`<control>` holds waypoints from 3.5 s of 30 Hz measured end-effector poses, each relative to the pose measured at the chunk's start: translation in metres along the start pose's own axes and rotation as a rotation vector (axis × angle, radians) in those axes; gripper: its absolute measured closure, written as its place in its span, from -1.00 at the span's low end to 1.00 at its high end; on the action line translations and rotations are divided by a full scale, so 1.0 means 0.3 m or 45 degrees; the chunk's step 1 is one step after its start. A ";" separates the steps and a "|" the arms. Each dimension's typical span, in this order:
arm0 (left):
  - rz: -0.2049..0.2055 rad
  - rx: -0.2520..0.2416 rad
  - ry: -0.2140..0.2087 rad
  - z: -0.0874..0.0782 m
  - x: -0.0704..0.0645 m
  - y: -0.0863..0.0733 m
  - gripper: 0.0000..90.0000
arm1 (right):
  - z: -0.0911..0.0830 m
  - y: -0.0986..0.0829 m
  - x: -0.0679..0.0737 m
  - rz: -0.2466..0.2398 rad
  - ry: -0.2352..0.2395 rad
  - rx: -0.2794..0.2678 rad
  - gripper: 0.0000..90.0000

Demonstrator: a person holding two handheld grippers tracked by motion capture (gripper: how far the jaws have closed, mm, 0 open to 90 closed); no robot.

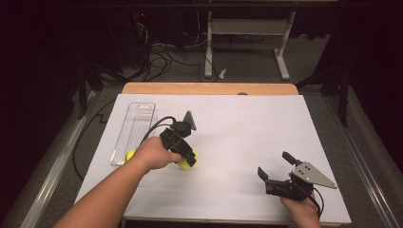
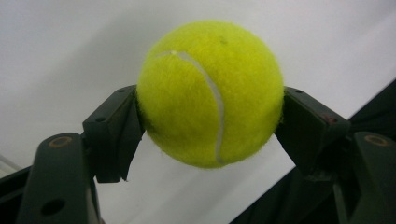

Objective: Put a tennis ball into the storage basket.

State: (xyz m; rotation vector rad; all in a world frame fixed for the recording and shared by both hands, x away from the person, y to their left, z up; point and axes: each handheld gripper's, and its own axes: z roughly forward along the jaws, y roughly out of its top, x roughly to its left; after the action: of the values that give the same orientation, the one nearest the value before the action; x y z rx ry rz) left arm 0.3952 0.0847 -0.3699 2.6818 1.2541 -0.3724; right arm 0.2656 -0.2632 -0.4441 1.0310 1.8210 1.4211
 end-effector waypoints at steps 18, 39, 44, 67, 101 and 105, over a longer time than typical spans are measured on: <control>-0.048 0.022 -0.014 -0.056 0.031 -0.026 -0.38 | -0.001 0.000 0.001 -0.001 -0.001 -0.001 -0.99; -0.056 -0.004 -0.015 -0.123 0.039 -0.029 -0.38 | 0.002 -0.002 0.003 -0.003 0.001 0.004 -0.99; -0.048 0.010 -0.011 -0.133 0.031 -0.023 -0.38 | 0.002 -0.003 0.002 -0.003 0.001 0.005 -0.99; -0.050 -0.023 -0.013 -0.220 0.028 -0.019 -0.38 | 0.002 -0.003 0.001 0.000 0.000 0.005 -0.99; -0.203 -0.084 -0.021 -0.279 0.203 -0.130 -0.38 | 0.001 -0.004 0.003 -0.005 -0.004 0.008 -0.99; -0.226 -0.087 -0.022 -0.287 0.230 -0.151 -0.38 | 0.002 -0.003 0.000 -0.003 -0.004 0.007 -0.99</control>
State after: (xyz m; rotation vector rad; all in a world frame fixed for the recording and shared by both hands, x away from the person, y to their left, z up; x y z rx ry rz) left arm 0.4166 0.1850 -0.3090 2.5136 1.4765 -0.3674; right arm 0.2657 -0.2630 -0.4452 1.0330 1.8246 1.4131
